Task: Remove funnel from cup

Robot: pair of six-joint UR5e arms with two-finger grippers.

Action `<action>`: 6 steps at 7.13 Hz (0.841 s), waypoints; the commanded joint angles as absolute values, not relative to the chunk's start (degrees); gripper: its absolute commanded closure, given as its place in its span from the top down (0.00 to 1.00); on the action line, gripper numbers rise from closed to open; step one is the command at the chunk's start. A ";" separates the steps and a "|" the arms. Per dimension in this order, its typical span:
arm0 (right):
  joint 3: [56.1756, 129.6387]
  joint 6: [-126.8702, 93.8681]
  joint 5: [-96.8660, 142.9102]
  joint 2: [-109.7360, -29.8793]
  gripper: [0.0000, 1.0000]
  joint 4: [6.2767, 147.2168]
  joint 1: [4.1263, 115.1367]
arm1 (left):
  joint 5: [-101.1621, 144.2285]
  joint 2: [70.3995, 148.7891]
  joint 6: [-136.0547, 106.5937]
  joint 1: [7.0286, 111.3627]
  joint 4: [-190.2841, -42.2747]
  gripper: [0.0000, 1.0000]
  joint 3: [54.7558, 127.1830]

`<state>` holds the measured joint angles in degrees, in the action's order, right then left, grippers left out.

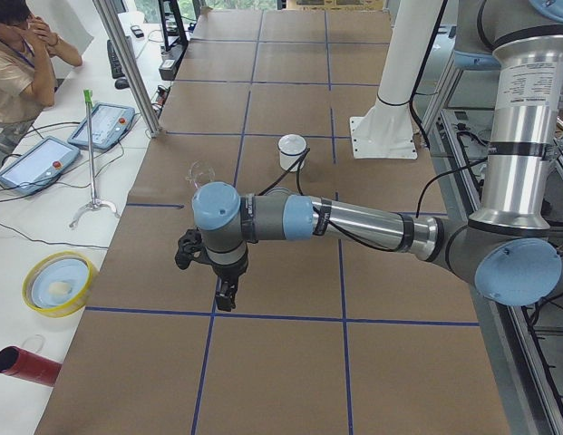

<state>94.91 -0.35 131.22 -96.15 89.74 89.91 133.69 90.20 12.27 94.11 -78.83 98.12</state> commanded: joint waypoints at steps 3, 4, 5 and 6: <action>94.83 -0.35 131.22 -96.15 1.00 89.74 89.91 | 138.48 86.51 12.04 94.92 -79.63 1.00 97.56; 94.92 -0.35 131.22 -96.15 1.00 89.74 89.91 | 139.56 85.18 11.95 94.92 -80.67 1.00 98.08; 94.92 -0.35 131.22 -96.15 1.00 89.74 89.91 | 139.48 85.95 11.78 94.75 -80.86 1.00 98.09; 94.92 -0.35 131.22 -96.15 1.00 89.74 89.91 | 138.96 86.91 11.69 94.66 -80.95 1.00 97.65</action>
